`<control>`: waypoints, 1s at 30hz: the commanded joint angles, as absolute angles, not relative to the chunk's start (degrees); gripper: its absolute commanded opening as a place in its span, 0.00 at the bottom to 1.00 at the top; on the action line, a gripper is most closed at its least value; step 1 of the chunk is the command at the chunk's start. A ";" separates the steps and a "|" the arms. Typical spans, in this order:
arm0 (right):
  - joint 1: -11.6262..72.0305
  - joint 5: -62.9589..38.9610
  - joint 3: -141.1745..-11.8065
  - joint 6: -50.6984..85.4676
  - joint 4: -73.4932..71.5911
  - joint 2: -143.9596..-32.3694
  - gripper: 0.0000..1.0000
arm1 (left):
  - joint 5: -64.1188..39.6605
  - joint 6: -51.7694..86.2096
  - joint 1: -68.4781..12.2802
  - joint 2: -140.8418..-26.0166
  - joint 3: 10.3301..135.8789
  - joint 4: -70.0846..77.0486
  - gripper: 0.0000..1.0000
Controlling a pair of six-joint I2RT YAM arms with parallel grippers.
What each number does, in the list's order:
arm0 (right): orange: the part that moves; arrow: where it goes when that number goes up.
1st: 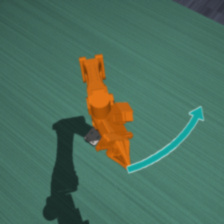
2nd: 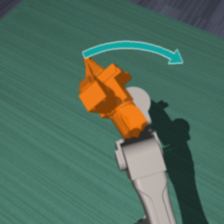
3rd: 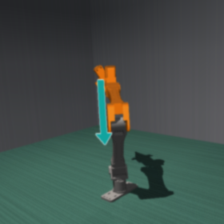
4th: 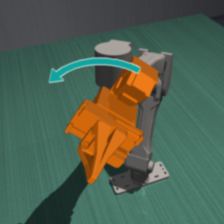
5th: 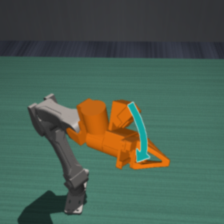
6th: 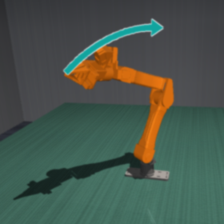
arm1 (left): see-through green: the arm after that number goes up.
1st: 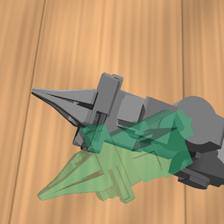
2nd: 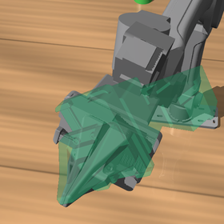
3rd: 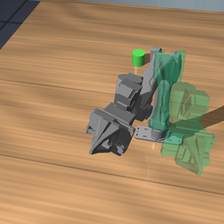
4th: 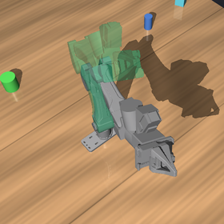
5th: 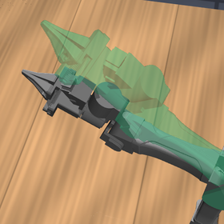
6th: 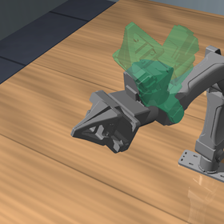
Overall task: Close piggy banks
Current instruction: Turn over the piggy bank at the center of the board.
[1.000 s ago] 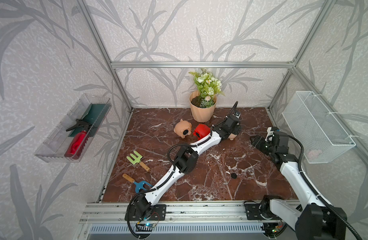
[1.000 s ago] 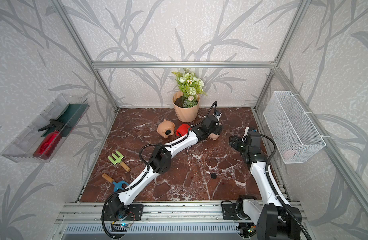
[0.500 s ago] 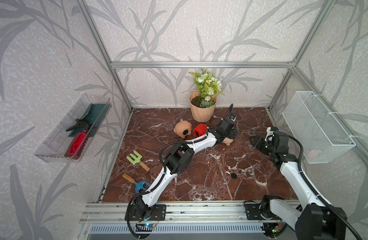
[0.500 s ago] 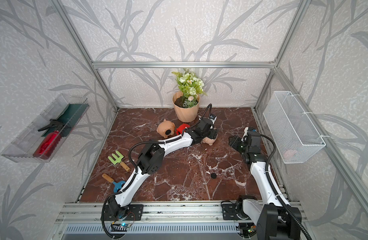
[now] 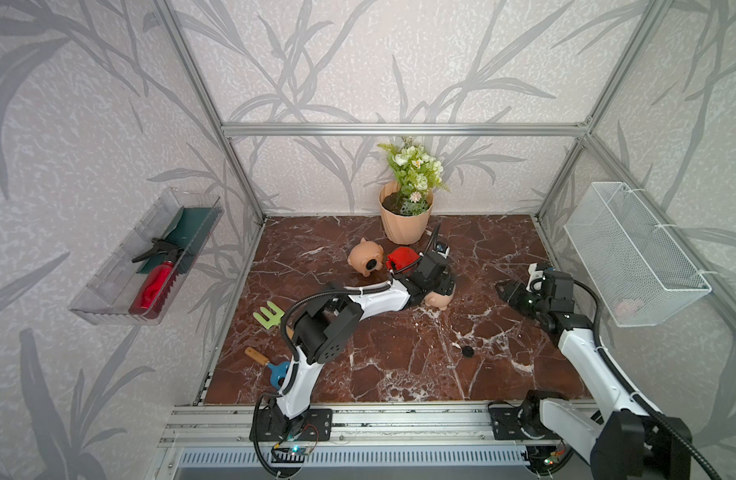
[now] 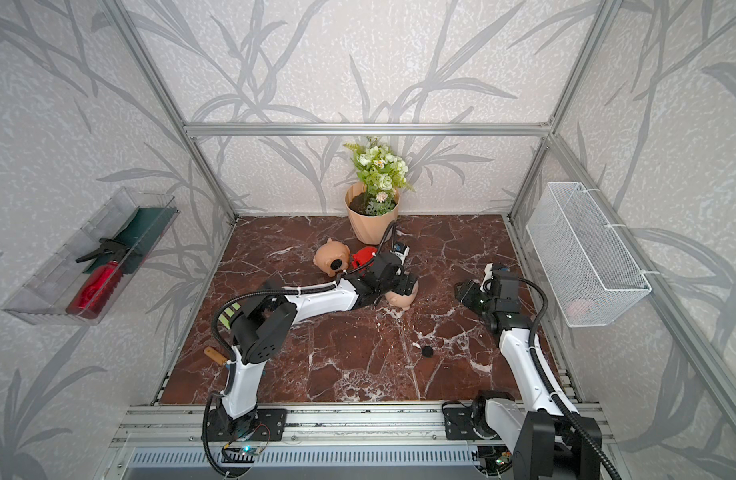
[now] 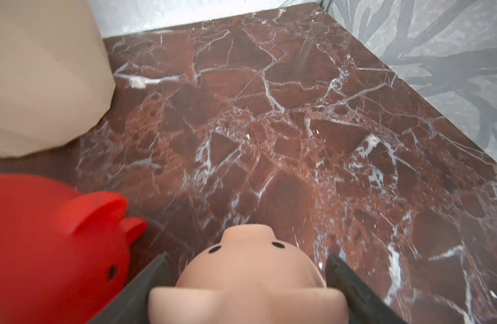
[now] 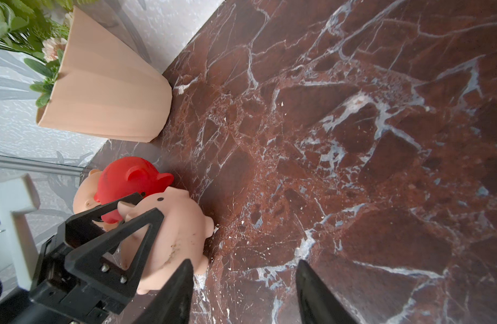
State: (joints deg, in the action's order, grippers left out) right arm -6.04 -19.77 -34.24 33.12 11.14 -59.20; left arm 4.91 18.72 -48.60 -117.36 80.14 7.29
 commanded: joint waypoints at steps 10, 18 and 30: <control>6.28 -16.08 -32.14 30.97 16.20 -59.92 0.55 | 0.79 30.37 -47.01 -99.40 61.05 15.83 0.74; 20.55 -10.70 -31.75 31.13 25.63 -59.46 0.51 | -12.55 39.64 -40.66 -93.26 48.27 24.80 0.76; 31.27 -5.51 -30.10 34.98 31.03 -61.88 0.41 | -28.47 44.52 -32.84 -93.05 39.89 32.83 0.76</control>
State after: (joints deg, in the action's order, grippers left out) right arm 29.82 -7.90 -29.78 34.00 27.86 -60.75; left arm -23.03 42.19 -34.00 -94.30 40.82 27.83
